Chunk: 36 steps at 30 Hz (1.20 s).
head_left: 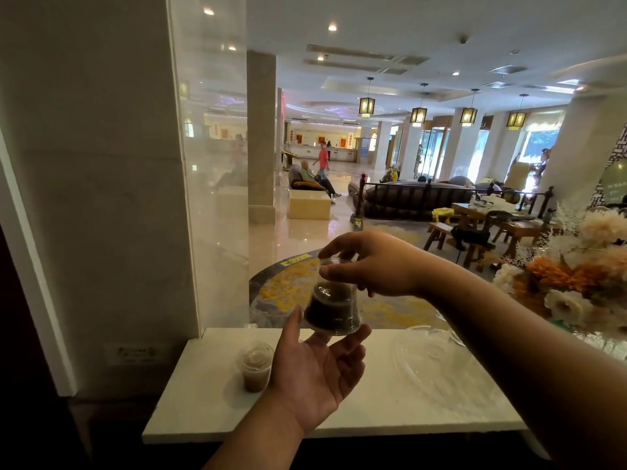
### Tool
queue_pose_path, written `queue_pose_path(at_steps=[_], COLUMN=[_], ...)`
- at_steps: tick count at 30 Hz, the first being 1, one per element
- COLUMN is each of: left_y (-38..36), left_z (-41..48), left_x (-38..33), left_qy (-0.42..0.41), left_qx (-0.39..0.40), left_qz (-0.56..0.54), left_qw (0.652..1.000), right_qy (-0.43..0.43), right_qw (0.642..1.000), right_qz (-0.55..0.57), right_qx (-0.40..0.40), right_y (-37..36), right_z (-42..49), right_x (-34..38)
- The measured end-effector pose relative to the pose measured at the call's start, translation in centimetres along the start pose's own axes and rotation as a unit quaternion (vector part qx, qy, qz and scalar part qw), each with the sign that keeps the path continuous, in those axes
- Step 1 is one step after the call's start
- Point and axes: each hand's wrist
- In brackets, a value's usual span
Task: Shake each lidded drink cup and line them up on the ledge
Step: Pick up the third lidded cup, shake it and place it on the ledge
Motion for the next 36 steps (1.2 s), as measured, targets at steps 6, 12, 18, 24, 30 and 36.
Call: queue_pose_path(at_steps=[6,12,18,24,30,36], left_y=[-0.3,-1.3,-0.8,0.6,3.5,6.1], left_z=[0.4,0.8,4.1,9.7,15.3,18.3], left_x=[0.1,-0.8,-2.8,-0.8,2.0,3.2], left_qy=[-0.011,-0.018,-0.085,-0.109,-0.075,-0.044], left_qx=[-0.003,-0.024,-0.124,-0.151,-0.105,-0.100], left_qz=[0.006,0.014,0.298,0.758,0.869,0.881], left_qw=[1.000,0.999,0.943,0.625,0.478,0.460], right_qy=[-0.012,-0.016,-0.086,-0.269,-0.339,-0.308], right_qw=[1.000,0.998,0.911,0.755,0.698,0.688], right_qz=[0.002,0.049,0.364,0.572,0.604,0.635], right_qx=[0.005,-0.030,-0.173,-0.175,-0.183,-0.167], right_y=[0.1,0.2,-4.7,-12.6,-16.7,-18.4], right_z=[-0.1,-1.2,-4.5,-3.1,-0.6,0.4], right_x=[-0.5,-3.2,-14.0,-22.2,-26.6,-27.9])
Point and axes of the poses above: each hand's wrist, its own z-axis towards the middle knuckle, its own y-axis out of the back of the hand, x = y × z, and after that the axes turned 14 degrees about z, right-handed
